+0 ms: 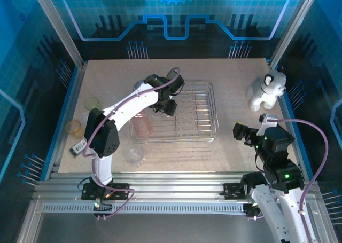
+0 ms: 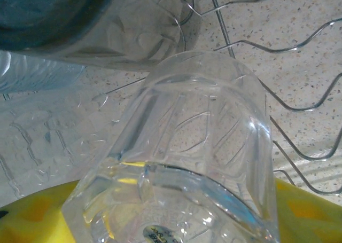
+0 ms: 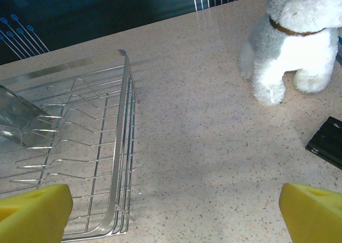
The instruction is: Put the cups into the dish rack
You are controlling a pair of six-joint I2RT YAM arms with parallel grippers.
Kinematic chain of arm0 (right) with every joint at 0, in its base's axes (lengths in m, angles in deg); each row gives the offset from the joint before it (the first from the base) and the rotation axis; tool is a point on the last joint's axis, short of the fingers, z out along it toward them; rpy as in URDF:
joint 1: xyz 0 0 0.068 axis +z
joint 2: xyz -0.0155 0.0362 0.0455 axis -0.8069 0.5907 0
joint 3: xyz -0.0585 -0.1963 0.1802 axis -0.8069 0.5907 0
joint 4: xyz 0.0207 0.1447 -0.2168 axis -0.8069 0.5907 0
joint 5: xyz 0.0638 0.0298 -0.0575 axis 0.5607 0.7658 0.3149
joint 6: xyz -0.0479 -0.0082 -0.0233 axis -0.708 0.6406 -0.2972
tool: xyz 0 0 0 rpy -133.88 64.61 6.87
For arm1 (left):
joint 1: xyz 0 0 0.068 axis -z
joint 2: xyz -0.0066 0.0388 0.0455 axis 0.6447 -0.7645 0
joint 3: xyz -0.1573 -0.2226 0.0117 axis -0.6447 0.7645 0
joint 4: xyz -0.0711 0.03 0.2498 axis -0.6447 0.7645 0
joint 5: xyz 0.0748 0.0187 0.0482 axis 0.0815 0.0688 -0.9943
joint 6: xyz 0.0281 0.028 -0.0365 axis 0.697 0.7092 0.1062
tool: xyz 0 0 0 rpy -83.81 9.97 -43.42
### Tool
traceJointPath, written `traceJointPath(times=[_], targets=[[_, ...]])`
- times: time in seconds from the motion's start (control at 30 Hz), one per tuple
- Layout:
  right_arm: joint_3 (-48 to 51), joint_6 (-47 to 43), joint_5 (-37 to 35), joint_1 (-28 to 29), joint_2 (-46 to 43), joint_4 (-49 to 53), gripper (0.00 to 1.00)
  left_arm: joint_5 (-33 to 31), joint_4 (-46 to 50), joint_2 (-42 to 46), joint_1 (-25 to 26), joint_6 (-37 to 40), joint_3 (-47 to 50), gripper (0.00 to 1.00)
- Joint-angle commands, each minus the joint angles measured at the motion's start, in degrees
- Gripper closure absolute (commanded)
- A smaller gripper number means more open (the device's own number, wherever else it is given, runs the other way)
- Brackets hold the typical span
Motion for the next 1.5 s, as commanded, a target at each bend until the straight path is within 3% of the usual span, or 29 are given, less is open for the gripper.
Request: traceJointPath(times=[0.0,0.33,0.67,0.87,1.2,1.47], targets=[[0.21,-1.34,-1.18,-0.79,-0.89,1.03,0.0,-2.74,2.3,-2.42,0.38,1.57,-3.35,0.92],[-0.08,-2.17,-1.05,-0.79,-1.42,2.53,0.0,-4.67,1.66,-6.37,-0.56,2.31,-3.45,0.84],[-3.07,0.51,-0.63,-0.79,-1.42,4.55,0.0,-5.92,0.02,-7.15,-0.85,3.37,-3.1,0.29],[-6.82,0.38,1.72,-0.75,-1.51,7.57,0.0,-6.13,-1.41,-4.56,-0.82,4.19,-1.83,0.1],[-13.28,2.38,8.61,-0.79,1.22,12.53,0.02,-7.7,-5.44,4.4,1.66,7.55,2.57,0.07],[-16.77,8.54,19.85,-0.79,4.24,14.32,0.09,-8.21,-15.01,24.1,2.27,6.59,15.24,0.01]])
